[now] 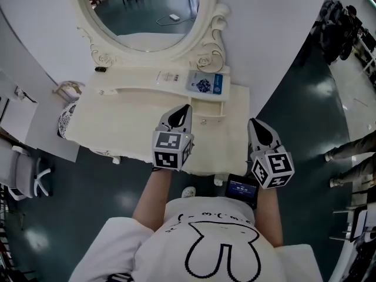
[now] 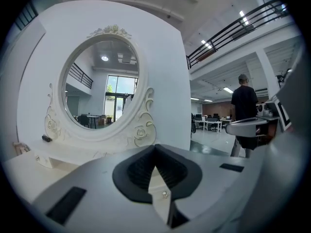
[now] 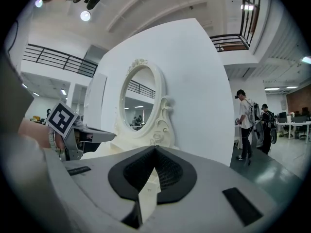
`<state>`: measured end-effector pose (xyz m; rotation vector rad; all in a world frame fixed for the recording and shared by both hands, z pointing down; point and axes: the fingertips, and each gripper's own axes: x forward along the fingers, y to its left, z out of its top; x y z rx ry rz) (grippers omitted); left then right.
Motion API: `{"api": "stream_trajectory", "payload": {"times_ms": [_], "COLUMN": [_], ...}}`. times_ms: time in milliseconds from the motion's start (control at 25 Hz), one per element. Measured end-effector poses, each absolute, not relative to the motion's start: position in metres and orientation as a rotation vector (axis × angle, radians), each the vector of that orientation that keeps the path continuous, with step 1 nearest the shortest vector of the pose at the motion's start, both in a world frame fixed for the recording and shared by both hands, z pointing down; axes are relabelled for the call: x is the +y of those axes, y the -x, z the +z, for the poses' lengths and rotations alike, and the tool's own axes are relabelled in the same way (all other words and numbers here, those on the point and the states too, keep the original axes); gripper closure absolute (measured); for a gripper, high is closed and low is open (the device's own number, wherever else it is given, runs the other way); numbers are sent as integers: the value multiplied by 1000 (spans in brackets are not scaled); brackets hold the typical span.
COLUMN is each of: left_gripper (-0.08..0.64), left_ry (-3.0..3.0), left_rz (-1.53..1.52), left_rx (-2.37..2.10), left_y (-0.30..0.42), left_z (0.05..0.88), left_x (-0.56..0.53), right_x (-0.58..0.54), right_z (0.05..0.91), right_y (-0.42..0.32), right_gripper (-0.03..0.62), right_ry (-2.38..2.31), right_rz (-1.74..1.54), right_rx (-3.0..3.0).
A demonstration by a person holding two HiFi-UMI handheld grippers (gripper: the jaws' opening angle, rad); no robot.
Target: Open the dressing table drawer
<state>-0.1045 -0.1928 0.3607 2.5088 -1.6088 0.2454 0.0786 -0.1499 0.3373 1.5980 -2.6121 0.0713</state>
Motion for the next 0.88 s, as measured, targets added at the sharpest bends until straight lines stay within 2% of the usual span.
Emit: {"api": "stream_trajectory", "payload": {"times_ms": [880], "left_gripper": [557], "left_ry": [-2576], "left_rz": [140], "left_rx": [-1618], "left_y": [111], "left_z": [335], "left_x": [-214], "right_x": [-175], "right_z": [319], "right_y": [-59], "right_gripper": [580], "right_ry": [-1573], "right_rz": [-43], "right_rx": [-2608]}}
